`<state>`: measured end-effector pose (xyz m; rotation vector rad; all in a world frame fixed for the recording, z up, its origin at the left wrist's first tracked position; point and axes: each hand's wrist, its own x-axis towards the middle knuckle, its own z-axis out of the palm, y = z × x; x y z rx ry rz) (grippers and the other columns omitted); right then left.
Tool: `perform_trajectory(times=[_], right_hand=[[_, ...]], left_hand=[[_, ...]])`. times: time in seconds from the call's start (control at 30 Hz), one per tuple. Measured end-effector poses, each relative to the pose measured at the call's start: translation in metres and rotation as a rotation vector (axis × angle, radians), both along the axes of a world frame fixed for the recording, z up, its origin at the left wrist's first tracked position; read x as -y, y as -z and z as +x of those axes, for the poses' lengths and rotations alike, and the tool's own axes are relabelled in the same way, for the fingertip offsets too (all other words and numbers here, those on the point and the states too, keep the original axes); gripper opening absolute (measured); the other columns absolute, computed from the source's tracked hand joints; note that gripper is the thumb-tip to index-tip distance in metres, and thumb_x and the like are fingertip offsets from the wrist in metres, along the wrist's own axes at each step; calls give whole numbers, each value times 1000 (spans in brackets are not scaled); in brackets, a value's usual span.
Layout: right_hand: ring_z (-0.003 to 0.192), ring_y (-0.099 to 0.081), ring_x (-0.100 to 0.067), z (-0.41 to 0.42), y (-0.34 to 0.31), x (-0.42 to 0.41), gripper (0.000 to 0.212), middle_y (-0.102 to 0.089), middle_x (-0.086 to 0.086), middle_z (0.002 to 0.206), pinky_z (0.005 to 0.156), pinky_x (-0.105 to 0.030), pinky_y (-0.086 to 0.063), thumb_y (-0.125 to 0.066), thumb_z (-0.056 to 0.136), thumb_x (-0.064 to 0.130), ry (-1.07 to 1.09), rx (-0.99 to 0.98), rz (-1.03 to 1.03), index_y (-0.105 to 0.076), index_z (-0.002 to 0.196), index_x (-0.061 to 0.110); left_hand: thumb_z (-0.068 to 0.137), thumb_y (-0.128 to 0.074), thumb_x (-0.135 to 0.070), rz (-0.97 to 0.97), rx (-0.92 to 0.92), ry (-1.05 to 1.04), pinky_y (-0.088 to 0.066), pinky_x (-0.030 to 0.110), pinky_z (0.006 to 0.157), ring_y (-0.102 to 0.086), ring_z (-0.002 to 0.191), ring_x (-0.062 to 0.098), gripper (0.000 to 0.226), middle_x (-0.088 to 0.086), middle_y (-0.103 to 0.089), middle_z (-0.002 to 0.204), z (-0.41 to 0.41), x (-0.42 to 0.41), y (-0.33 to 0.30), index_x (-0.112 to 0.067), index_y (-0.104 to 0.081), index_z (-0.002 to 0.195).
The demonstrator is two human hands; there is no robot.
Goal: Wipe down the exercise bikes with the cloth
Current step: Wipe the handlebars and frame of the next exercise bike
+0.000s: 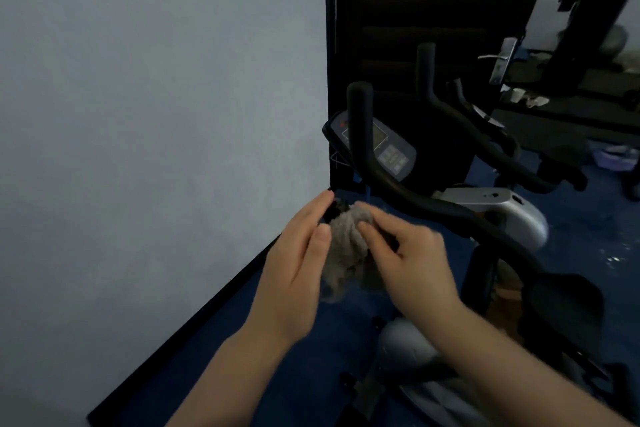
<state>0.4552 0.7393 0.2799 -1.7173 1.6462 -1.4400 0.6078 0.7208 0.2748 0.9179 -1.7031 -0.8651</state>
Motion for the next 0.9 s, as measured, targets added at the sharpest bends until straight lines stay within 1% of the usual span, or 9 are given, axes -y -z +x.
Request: perform_trajectory(times=[0.13,0.27,0.33,0.47,0.57,0.67,0.73,0.83,0.9], right_hand=[[109,-59,-4,4,-21,17,49,-66,7,119,94,-35,-52,-52,87,51,-175,93,168,-53,132,30],[88,-65,-5,7,-9,-1,46,-72,4,98,78,-27,-55,-56,90,40,-84,-187,64,-50,134,29],[85,-65,-7,-1,-2,-13,45,-72,4,97,75,-25,-53,-60,89,37,-65,-301,21,-52,132,27],[85,-66,-8,-8,-12,3,35,-73,5,92,75,-37,-55,-64,86,38,-185,-276,102,-60,119,28],[85,-66,-3,-4,-10,3,38,-74,6,92,76,-30,-54,-64,87,34,-230,-111,107,-57,124,33],[75,-62,-4,-11,-3,-8,40,-73,6,84,66,-28,-52,-59,88,34,-204,-246,48,-54,128,30],[75,-63,-8,-19,-1,-14,44,-73,4,92,68,-33,-52,-58,89,36,-196,-371,12,-51,131,25],[105,-61,-16,-34,6,-27,56,-64,0,123,83,-34,-48,-59,89,38,-234,-447,27,-43,139,19],[111,-58,-18,-52,11,-39,62,-60,-1,129,90,-35,-47,-59,89,40,-290,-503,72,-37,143,17]], left_hand=[[98,-36,-31,-15,-60,-11,-41,16,99,-50,124,0,39,-20,-56,132,-3,1,-1,-27,-50,134],[99,-34,-28,-36,-51,-60,-39,13,99,-49,124,-1,39,-16,-56,132,-7,0,3,-21,-51,134],[100,-33,-28,-59,-40,-84,-35,9,100,-47,125,-3,40,-17,-54,133,-8,1,5,-19,-51,134],[99,-34,-28,-98,-44,-144,-32,9,102,-42,129,-5,40,-19,-48,138,-15,-2,9,-20,-47,136],[99,-32,-27,-198,1,-185,-27,18,111,-32,139,3,42,-8,-39,148,-26,-13,11,-20,-41,140],[100,-30,-27,-239,94,-200,-18,23,117,-17,145,9,46,-7,-25,154,-39,-26,17,-12,-37,143],[100,-31,-27,-256,144,-237,-14,24,118,-11,147,10,46,-10,-18,156,-45,-30,22,-14,-34,144],[100,-30,-32,-240,179,-302,-11,23,118,-8,147,10,50,-11,-10,158,-54,-38,28,-17,-29,147],[100,-29,-35,-206,192,-318,-10,22,118,-7,147,9,50,-10,-8,159,-64,-47,35,-19,-27,148]])
